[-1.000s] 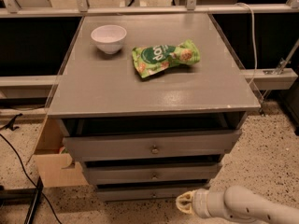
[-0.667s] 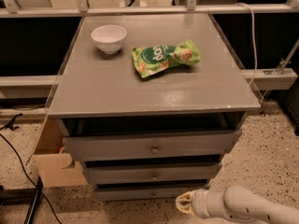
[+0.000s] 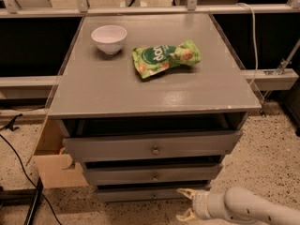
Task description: Close middle drawer
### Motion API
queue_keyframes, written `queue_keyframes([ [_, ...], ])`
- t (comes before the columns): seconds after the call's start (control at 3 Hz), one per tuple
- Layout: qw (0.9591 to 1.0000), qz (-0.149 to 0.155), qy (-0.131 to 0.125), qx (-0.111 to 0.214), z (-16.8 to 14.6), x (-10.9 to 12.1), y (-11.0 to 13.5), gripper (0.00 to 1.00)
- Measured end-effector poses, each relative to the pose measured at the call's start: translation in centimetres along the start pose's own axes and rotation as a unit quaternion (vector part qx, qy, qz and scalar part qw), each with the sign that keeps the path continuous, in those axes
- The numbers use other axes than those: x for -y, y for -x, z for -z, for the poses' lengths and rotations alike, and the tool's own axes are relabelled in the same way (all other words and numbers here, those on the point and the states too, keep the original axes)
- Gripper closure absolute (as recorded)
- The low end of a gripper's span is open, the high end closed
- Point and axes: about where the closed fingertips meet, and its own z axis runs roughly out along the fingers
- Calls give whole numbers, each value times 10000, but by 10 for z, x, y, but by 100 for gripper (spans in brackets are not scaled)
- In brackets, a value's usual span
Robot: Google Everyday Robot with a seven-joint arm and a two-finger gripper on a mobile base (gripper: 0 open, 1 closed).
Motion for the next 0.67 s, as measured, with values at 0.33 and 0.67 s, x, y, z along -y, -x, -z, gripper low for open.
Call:
queue_keyframes([
  [0.33, 10000, 0, 0, 0, 0, 0, 0, 0],
  [0.67, 10000, 0, 0, 0, 0, 0, 0, 0],
])
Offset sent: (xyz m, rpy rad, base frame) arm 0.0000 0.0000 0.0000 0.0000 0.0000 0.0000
